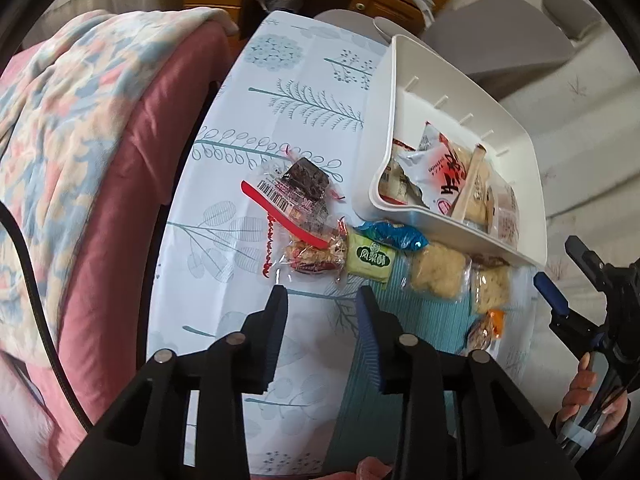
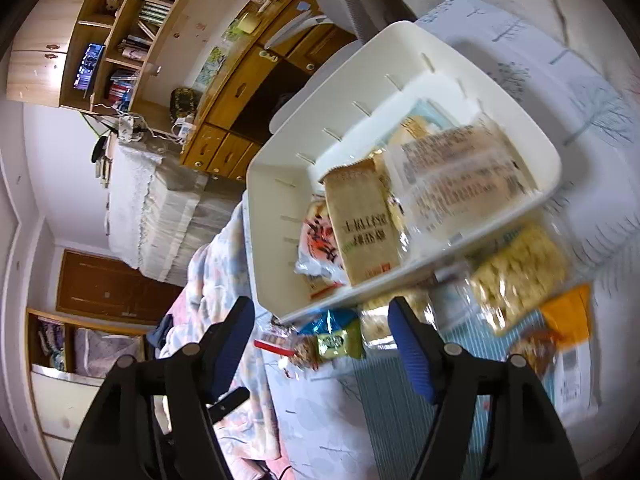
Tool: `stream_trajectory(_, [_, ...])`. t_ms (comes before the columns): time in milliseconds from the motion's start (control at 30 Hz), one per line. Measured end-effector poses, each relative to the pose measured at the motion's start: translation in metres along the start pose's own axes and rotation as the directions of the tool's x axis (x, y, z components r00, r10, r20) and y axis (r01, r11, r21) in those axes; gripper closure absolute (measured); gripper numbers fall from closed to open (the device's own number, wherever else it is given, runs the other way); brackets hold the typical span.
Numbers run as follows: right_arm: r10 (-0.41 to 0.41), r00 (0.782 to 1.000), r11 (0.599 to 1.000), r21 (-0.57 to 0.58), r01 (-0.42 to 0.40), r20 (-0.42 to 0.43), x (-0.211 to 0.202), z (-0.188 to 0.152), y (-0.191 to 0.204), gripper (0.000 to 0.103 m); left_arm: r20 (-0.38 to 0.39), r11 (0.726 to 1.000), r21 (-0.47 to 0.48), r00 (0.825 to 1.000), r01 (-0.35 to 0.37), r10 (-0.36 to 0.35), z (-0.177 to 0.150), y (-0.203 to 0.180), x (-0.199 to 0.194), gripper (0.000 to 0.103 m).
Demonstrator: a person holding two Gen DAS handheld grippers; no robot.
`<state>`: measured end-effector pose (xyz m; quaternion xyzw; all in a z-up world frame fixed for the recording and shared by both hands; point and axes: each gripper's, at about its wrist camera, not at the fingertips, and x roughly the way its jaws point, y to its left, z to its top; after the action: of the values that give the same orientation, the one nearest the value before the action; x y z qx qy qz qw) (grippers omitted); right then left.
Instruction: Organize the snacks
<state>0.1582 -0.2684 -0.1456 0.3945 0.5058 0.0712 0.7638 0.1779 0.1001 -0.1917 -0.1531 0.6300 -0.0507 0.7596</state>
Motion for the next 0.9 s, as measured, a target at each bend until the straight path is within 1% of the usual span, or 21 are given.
stream_trajectory(33, [-0.009,1.000,1.000,0.006,0.009,0.010,-0.002,-0.007,0.000,0.028,-0.005,1.000,0.010,1.000,0.002,-0.002,0.000,0.001,0.000,0.067])
stream_trajectory(100, [-0.030,0.999,1.000,0.004,0.030,0.029,-0.004,-0.019,0.003,0.027,-0.012,0.999,0.033,1.000,0.009,-0.008,0.001,0.005,-0.001,0.059])
stream_trajectory(267, [-0.092,0.994,0.995,-0.022,0.093,0.066,-0.002,-0.052,0.014,0.027,-0.034,0.994,0.106,0.999,0.016,-0.013,0.007,0.017,-0.002,0.051])
stream_trajectory(367, [-0.114,0.989,0.992,-0.043,0.119,0.092,0.002,-0.069,0.022,0.026,-0.040,0.989,0.150,0.999,0.014,-0.008,0.014,0.022,-0.001,0.042])
stream_trajectory(400, [-0.121,0.987,0.990,-0.054,0.127,0.101,0.004,-0.074,0.025,0.026,-0.042,0.986,0.166,0.999,0.011,-0.004,0.017,0.024,-0.001,0.039])
stream_trajectory(533, [-0.129,0.983,0.987,-0.080,0.140,0.127,0.014,-0.091,0.034,0.025,-0.051,0.972,0.234,0.999,0.005,0.007,0.032,0.028,0.004,0.036])
stream_trajectory(600, [-0.133,0.981,0.984,-0.097,0.147,0.140,0.021,-0.097,0.039,0.024,-0.058,0.964,0.264,0.998,-0.002,0.018,0.042,0.029,0.008,0.028])
stream_trajectory(767, [-0.159,0.969,0.967,-0.166,0.191,0.190,0.038,-0.112,0.051,0.021,-0.082,0.945,0.328,0.996,-0.004,0.032,0.063,0.025,0.023,0.024])
stream_trajectory(900, [-0.207,0.952,0.936,-0.239,0.259,0.224,0.057,-0.120,0.059,0.019,-0.090,0.924,0.382,0.995,-0.002,0.039,0.078,0.015,0.042,0.022])
